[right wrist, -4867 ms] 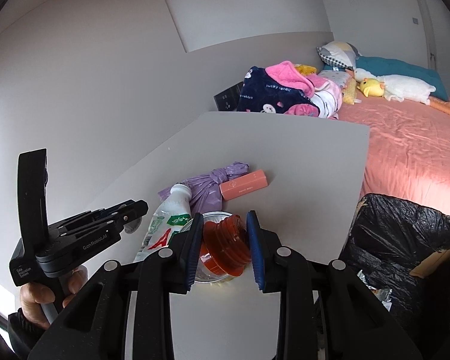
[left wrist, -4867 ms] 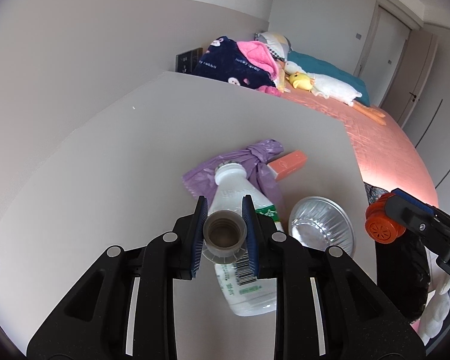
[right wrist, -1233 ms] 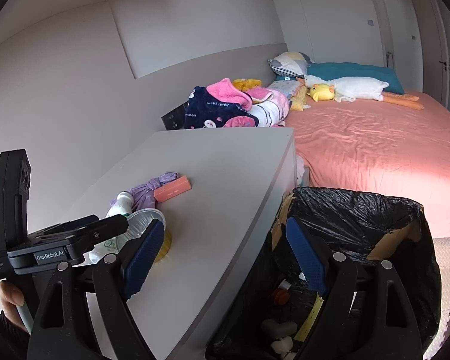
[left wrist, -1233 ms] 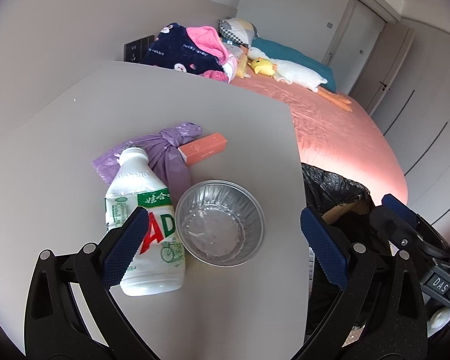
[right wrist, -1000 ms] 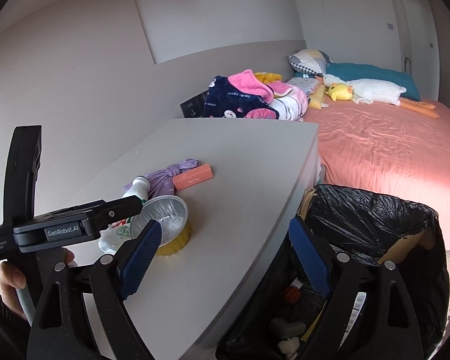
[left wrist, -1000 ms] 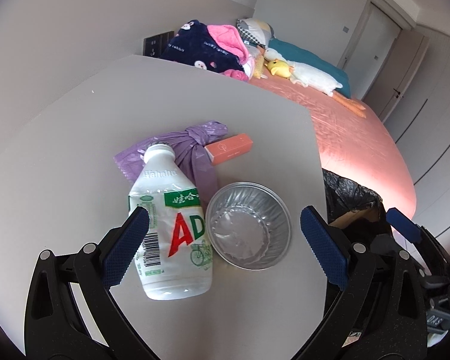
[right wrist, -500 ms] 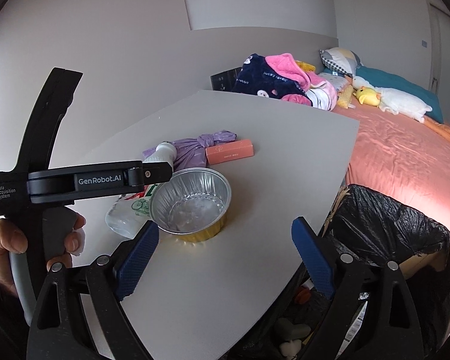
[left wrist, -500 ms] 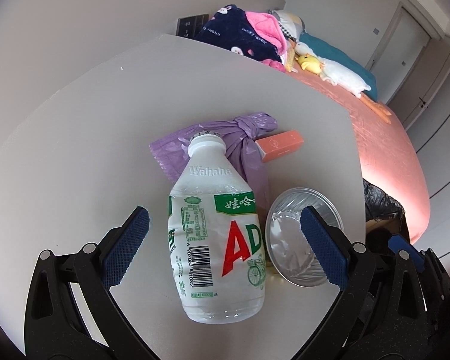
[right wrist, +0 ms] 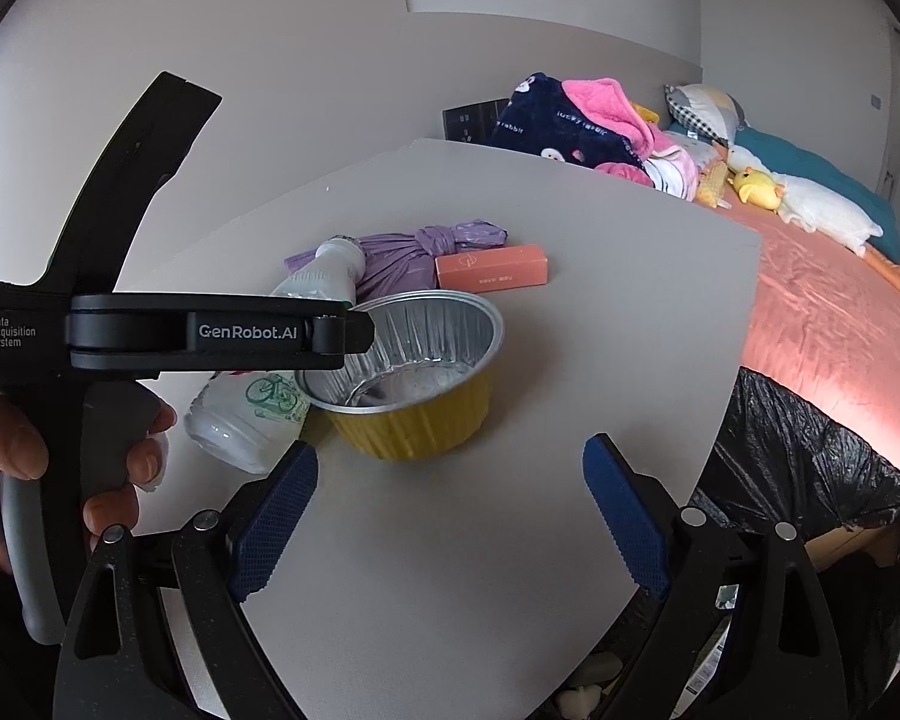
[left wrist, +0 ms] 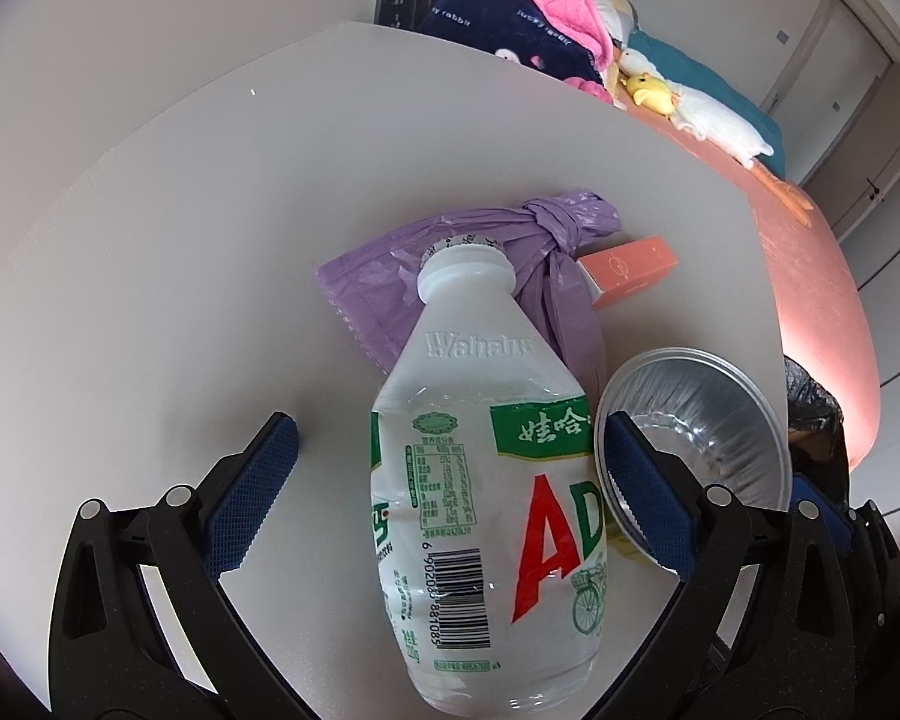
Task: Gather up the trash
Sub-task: 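Grasp the silver foil tray with the right gripper while the left grasps the white AD bottle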
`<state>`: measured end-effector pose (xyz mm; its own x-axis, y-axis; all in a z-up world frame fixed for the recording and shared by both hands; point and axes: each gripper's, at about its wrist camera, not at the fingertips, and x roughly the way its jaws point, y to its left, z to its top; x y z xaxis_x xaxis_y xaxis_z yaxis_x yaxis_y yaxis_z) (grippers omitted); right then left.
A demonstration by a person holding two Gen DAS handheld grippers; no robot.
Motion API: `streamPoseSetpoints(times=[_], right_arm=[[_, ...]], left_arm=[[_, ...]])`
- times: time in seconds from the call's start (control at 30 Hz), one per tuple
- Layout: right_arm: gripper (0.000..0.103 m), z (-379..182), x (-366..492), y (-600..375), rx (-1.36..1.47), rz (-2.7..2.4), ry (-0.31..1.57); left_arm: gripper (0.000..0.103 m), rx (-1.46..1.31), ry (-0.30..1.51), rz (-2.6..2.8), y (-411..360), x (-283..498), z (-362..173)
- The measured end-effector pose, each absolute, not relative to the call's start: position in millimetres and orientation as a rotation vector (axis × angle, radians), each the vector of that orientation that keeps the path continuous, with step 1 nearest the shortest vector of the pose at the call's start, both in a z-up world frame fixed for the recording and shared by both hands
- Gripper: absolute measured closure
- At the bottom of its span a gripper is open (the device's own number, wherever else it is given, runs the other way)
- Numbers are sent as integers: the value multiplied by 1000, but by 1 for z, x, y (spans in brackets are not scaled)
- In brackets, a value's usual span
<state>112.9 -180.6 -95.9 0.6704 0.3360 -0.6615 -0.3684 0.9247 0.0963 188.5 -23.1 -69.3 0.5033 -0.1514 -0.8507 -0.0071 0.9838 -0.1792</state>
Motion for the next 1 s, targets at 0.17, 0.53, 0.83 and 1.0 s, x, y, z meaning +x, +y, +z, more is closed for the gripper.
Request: streamPoseSetpoints(times=[0.17,0.53,0.83,1.0], right_arm=[[13,-96,121,-174,-57,394,737],[13,-92,134,-162,-73,422,726],[13,-92,141,-150,-122,437,709],[13,-92,148,-145,-119,453,718]], left_arm=[[6,-167,1040,-78,-16,191,-70],[6,-275,1040,-109,8,194,-66],[6,-320,1010,-128,13,192,-56],[6,-333,987,-162,12,189,-49]])
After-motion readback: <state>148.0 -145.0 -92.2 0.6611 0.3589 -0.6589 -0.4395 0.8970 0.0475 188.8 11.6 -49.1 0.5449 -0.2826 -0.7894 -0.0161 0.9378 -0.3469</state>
